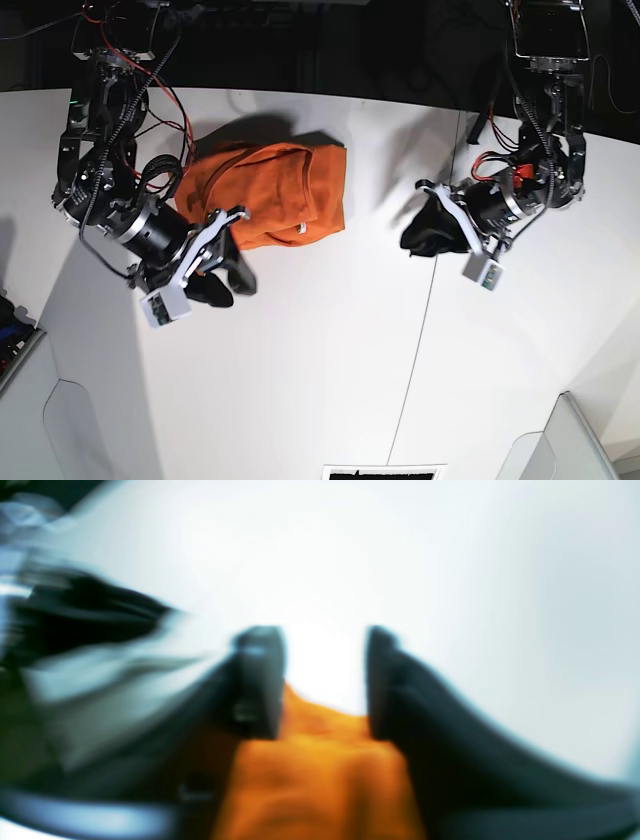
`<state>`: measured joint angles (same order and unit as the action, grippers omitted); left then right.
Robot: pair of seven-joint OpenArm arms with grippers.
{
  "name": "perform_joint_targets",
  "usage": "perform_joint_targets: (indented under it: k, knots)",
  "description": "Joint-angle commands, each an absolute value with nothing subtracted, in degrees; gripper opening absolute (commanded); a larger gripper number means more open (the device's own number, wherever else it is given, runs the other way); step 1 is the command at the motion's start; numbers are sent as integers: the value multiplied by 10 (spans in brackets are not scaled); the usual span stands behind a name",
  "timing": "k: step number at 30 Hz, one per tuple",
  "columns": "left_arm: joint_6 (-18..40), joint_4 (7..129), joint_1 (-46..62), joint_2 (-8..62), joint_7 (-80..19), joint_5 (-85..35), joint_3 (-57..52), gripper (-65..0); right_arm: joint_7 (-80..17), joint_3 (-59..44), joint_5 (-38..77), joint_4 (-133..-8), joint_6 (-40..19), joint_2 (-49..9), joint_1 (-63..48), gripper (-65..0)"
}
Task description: Layout the t-shirt on the table in an organized manner, then fold the t-shirt properly
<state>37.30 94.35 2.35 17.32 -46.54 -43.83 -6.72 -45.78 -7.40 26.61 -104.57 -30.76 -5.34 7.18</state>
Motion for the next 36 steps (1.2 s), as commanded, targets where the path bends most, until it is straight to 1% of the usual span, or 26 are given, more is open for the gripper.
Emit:
perform_joint_targets:
  k: [1, 2, 4, 6, 8, 12, 15, 17, 20, 22, 25, 28, 32, 36]
  knots:
    - [383, 974, 16, 187, -453, -474, -77, -529, -433, -85, 261, -1046, -297, -54, 92, -556]
    - [397, 994, 16, 197, -457, -498, -79, -560, -427, -93, 250, -1032, -292, -56, 101, -650]
    - [400, 1037, 16, 206, -484, -547, -70, -605, -414, -98, 242, -988, -294, -61, 121, -650]
    - [400, 1074, 21, 206, -501, -573, -35, -635, -401, -94, 244, -931, -304, -65, 143, -650]
    - [400, 1097, 29, 201, -500, -567, 24, -641, -397, -87, 244, -868, -314, -67, 167, -650]
    - [400, 1096, 30, 156, -490, -495, 145, -641, -397, -68, 244, -769, -319, -67, 207, -650]
    - [400, 1065, 30, 119, -455, -406, 195, -641, -397, -49, 244, -735, -320, -66, 220, -650]
    - [400, 1022, 30, 107, -438, -369, 201, -641, -399, -32, 244, -729, -320, -67, 220, -650]
    - [400, 951, 30, 107, -436, -357, 188, -641, -410, -9, 244, -729, -320, -67, 215, -650]
    - [400, 913, 28, 117, -433, -357, 175, -641, -411, 0, 242, -729, -320, -67, 211, -650]
    - [400, 880, 13, 146, -419, -354, 167, -641, -442, 5, 250, -729, -330, -70, 207, -650]
    - [400, 862, -10, 171, -404, -338, 168, -641, -483, 5, 308, -735, -333, -87, 191, -650]
    - [400, 826, -59, 173, -404, -312, 168, -641, -490, 5, 387, -764, -334, -115, 136, -650]
    - [400, 773, -114, 173, -398, -312, 168, -641, -496, 5, 421, -826, -334, -110, 68, -650]
